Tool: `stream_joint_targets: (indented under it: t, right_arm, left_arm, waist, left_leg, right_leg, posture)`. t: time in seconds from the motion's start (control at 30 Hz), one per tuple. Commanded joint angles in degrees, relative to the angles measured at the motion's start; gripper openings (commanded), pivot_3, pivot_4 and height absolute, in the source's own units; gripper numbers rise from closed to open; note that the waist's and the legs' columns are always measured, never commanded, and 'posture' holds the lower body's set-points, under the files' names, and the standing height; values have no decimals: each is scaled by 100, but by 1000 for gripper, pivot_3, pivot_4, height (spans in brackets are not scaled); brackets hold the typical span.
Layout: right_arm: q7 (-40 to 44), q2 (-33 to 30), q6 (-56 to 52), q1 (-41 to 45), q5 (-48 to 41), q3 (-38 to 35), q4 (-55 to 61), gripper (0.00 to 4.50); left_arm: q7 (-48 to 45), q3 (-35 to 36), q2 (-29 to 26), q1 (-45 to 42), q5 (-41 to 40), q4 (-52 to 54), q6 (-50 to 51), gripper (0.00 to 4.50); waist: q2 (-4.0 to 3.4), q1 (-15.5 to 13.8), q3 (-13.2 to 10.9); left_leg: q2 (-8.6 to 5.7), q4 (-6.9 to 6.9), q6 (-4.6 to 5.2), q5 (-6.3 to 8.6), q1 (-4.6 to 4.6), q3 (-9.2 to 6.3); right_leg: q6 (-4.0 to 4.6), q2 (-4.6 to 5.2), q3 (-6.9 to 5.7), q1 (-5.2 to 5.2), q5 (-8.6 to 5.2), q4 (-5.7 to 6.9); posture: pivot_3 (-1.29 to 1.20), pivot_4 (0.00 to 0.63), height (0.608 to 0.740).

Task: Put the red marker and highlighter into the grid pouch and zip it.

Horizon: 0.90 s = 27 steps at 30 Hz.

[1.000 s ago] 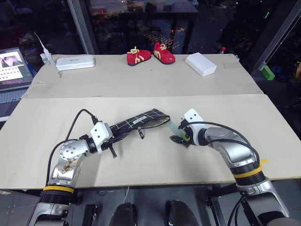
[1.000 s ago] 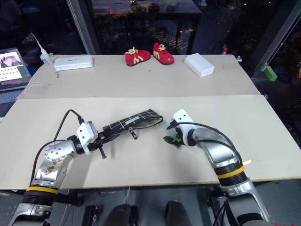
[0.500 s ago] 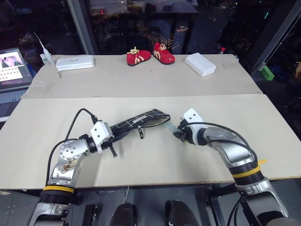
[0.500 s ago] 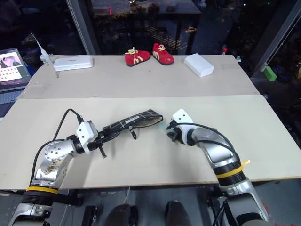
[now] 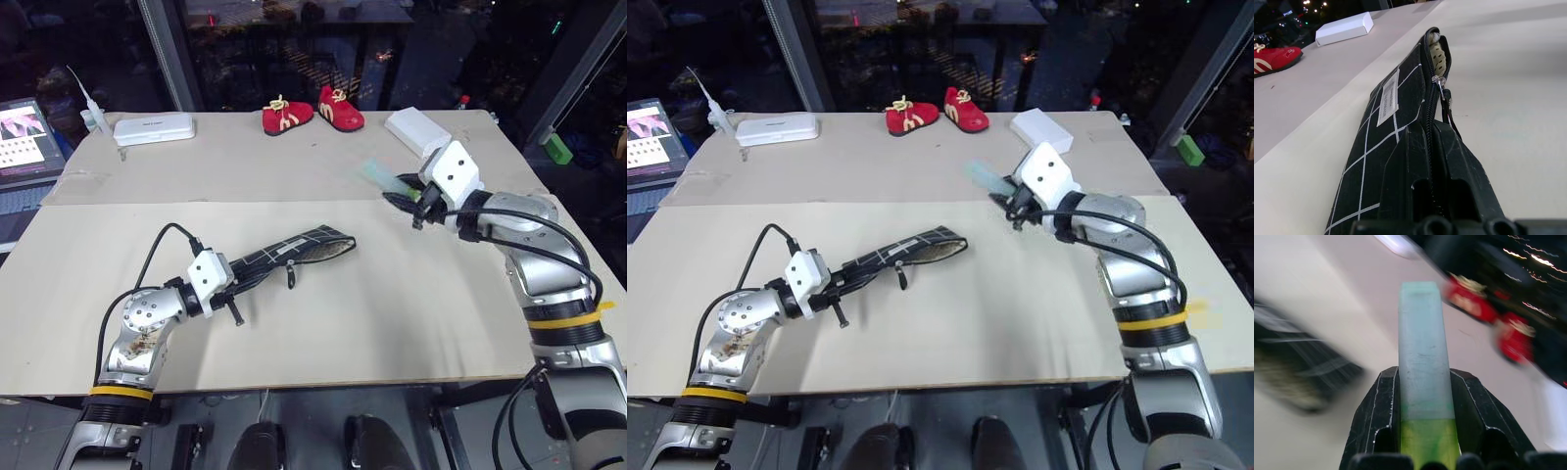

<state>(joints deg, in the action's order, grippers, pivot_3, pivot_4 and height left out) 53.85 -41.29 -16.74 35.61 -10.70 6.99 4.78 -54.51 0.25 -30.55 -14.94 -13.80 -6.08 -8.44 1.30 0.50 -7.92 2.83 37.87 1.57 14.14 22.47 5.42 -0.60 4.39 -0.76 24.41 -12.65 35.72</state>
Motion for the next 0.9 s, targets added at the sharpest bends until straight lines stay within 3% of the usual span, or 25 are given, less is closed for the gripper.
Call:
stream_joint_targets:
  t: [0.03,0.2,0.9]
  right_arm:
    - [663,-381,289,-226,34,180,436,1064]
    - [302,-82,541,-135,600,514,101,1064]
    - [275,742,1724,719,1863,1408,-1349,1064]
  left_arm:
    - [16,53,28,-84,-127,146,-9,0]
    - [-6,23,55,-94,-122,150,-5,0]
    - [-42,-72,180,-74,-87,163,19,0]
  waist:
    - [0,-5,0]
    - [1,48,0]
    - [1,33,-1]
  left_leg:
    - [0,2,0,0,-1,1]
    - [-1,9,1,0,-18,7]
    - [-1,7,0,0,-12,8]
  right_leg:
    - [-1,2,3,-2,0,-1]
    - [-1,-2,15,-10,1,2]
    - [3,-3,8,-3,-1,9]
  posture:
    - [0,150,740]
    - [0,150,740]
    - [0,150,740]
